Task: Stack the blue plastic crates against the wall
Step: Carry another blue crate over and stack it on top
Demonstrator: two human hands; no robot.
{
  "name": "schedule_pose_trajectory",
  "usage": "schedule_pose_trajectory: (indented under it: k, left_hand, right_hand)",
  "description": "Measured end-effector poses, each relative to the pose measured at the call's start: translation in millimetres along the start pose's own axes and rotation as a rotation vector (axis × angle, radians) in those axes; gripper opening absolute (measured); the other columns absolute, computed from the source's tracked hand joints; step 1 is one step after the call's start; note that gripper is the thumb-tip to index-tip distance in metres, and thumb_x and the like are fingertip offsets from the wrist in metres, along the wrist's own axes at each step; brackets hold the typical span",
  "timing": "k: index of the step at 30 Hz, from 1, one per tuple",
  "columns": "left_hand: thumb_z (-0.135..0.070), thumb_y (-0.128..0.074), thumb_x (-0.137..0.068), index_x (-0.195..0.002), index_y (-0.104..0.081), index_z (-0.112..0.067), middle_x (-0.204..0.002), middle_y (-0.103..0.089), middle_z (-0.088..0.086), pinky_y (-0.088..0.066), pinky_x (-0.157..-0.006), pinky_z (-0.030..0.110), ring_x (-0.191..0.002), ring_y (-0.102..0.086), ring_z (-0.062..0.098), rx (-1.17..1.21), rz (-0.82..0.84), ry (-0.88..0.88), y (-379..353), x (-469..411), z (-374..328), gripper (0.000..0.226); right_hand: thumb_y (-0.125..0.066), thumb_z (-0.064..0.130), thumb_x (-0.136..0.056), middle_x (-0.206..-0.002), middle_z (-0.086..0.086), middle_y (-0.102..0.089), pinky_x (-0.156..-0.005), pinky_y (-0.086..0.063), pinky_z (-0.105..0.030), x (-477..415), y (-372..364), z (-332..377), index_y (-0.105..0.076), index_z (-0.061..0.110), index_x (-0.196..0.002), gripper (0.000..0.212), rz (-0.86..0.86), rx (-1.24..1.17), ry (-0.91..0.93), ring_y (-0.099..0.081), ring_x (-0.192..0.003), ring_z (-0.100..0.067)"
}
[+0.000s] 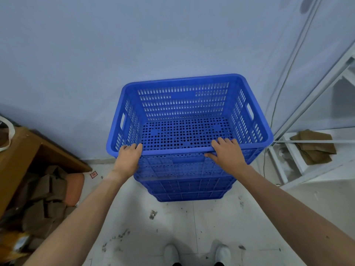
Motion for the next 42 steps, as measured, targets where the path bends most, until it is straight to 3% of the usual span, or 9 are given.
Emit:
schedule_pose_trajectory:
  k: [13,17,19,23,26,30,33,39,42]
  left_hand:
    - [-0.009,-0.077,-0.069,-0.104,-0.048,-0.017,-0.097,-0.055,0.005,-0.049,-0.081,0.039,-0.087,-0.059,0.026,0.032,0.009,-0.014,0.3,-2.5,2.4,0.046]
    - [-0.011,-0.078,-0.07,-0.105,-0.048,-0.017,-0.101,-0.057,0.006,-0.049,-0.09,0.043,-0.094,-0.061,0.028,0.055,0.027,0.084,2.0,1.6,-6.7,0.047]
    - [-0.022,-0.079,-0.071,-0.109,-0.049,-0.016,-0.105,-0.055,0.006,-0.046,-0.097,0.044,-0.1,-0.059,0.029,0.082,0.044,0.078,3.3,5.8,-8.9,0.049]
    - [-0.084,-0.066,-0.06,-0.105,-0.055,-0.027,-0.102,-0.055,-0.006,-0.044,-0.097,0.04,-0.099,-0.055,0.019,0.293,0.153,0.083,13.3,11.7,1.6,0.074]
    - [-0.097,-0.053,-0.055,-0.097,-0.064,-0.031,-0.102,-0.061,-0.012,-0.051,-0.089,0.041,-0.097,-0.06,0.017,0.55,0.191,0.213,19.3,3.9,10.1,0.079]
    - [-0.068,-0.044,-0.093,-0.125,-0.065,-0.013,-0.131,-0.062,0.01,-0.046,-0.102,0.047,-0.122,-0.056,0.031,0.426,-0.017,0.274,10.2,-11.0,21.0,0.067]
    - [-0.045,-0.05,-0.1,-0.131,-0.063,-0.006,-0.143,-0.056,0.018,-0.038,-0.112,0.049,-0.132,-0.05,0.035,0.376,-0.107,0.235,0.8,-15.5,25.9,0.052]
    - [-0.032,-0.058,-0.09,-0.138,-0.045,-0.002,-0.148,-0.041,0.026,-0.038,-0.107,0.054,-0.13,-0.045,0.046,0.33,-0.27,0.449,5.0,-28.4,54.4,0.058]
    - [-0.026,-0.055,-0.097,-0.13,-0.042,0.003,-0.13,-0.053,0.032,-0.047,-0.093,0.056,-0.112,-0.056,0.051,0.525,-0.17,0.625,-7.1,-37.5,64.1,0.047]
  right_hand:
    - [-0.044,0.064,-0.093,-0.095,-0.003,-0.056,-0.087,-0.043,-0.041,-11.5,-0.9,-20.0,-0.055,0.02,-0.105,0.047,-0.007,0.003,0.106,-0.056,-0.086,-0.025]
    - [-0.039,0.064,-0.095,-0.094,-0.002,-0.055,-0.087,-0.044,-0.04,-12.3,2.3,-24.6,-0.053,0.021,-0.106,0.046,0.036,0.016,0.155,-0.055,-0.083,-0.024]
    - [-0.036,0.065,-0.096,-0.095,-0.002,-0.055,-0.087,-0.043,-0.04,-11.1,2.3,-27.8,-0.052,0.02,-0.109,0.049,0.057,0.014,0.18,-0.054,-0.083,-0.024]
    - [-0.021,0.082,-0.088,-0.1,-0.001,-0.051,-0.095,-0.041,-0.042,-5.2,6.0,-41.0,-0.053,0.018,-0.108,0.074,0.028,-0.059,0.13,-0.046,-0.089,-0.023]
    - [-0.017,0.087,-0.084,-0.111,-0.002,-0.051,-0.1,-0.038,-0.046,-2.5,8.6,-60.0,-0.053,0.016,-0.117,0.086,0.026,-0.152,0.044,-0.049,-0.102,-0.026]
    - [-0.013,0.078,-0.091,-0.112,-0.003,-0.053,-0.101,-0.039,-0.046,-6.9,5.0,-67.9,-0.055,0.016,-0.115,0.079,-0.038,-0.19,-0.053,-0.05,-0.106,-0.027]
    - [-0.017,0.072,-0.095,-0.126,-0.005,-0.049,-0.106,-0.038,-0.046,-20.2,-0.5,-73.7,-0.05,0.015,-0.13,0.074,-0.011,-0.25,-0.113,-0.048,-0.117,-0.027]
    - [-0.048,0.038,-0.097,-0.163,-0.009,-0.019,-0.12,-0.017,-0.049,-40.2,1.7,-134.7,-0.023,0.023,-0.156,0.066,-0.018,0.002,-0.243,-0.018,-0.149,-0.031]
    - [-0.055,0.027,-0.093,-0.163,-0.015,-0.011,-0.109,-0.033,-0.052,-37.4,-4.8,-161.8,-0.008,0.02,-0.157,0.081,0.051,-0.098,-0.466,-0.029,-0.141,-0.041]
Point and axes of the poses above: each hand's wrist, its own x-axis away from the middle knuckle, its own y-axis out of the back of the hand, z = x × y, the point moved 2 cm from there along -x, towards the middle knuckle
